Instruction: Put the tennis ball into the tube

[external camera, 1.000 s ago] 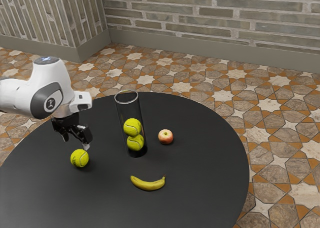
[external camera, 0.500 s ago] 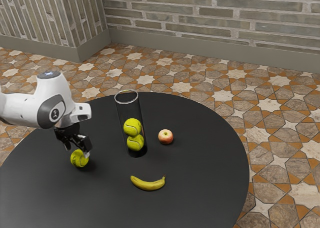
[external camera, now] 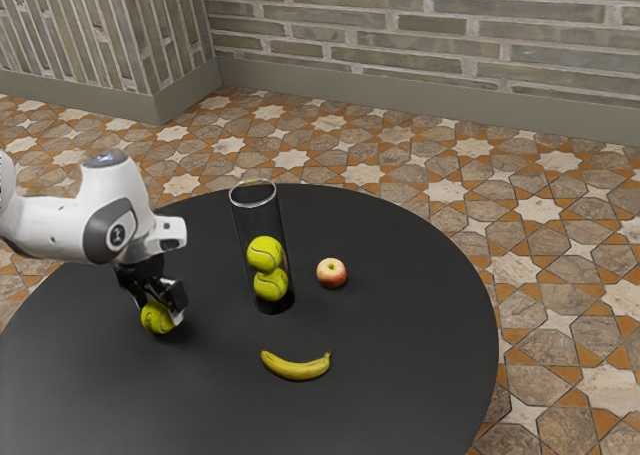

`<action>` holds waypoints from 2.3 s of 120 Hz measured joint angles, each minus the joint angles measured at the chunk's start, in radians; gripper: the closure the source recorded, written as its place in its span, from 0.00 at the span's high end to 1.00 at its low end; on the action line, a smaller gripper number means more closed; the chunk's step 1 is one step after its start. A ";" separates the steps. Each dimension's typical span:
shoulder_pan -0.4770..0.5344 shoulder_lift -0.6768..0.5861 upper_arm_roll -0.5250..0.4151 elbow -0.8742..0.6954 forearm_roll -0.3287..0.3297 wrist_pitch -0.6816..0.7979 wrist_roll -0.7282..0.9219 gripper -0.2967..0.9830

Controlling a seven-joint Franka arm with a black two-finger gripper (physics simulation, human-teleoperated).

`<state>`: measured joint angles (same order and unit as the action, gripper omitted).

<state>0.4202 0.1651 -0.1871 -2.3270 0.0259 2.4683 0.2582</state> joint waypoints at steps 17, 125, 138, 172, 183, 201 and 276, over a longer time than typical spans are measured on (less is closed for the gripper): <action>0.010 0.030 0.000 0.009 0.000 0.001 0.005 0.75; 0.019 -0.254 -0.103 0.105 -0.045 -0.200 0.005 0.53; 0.005 -0.287 -0.132 0.182 -0.072 -0.308 0.004 0.54; 0.000 -0.282 -0.210 0.370 -0.108 -0.495 0.003 0.54; -0.006 -0.261 -0.236 0.425 -0.110 -0.528 0.003 0.55; -0.023 -0.189 -0.244 0.490 -0.106 -0.557 0.003 0.55; -0.049 0.012 -0.243 0.688 -0.043 -0.596 0.004 0.55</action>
<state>0.3711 0.1774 -0.4298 -1.6387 -0.0167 1.8726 0.2624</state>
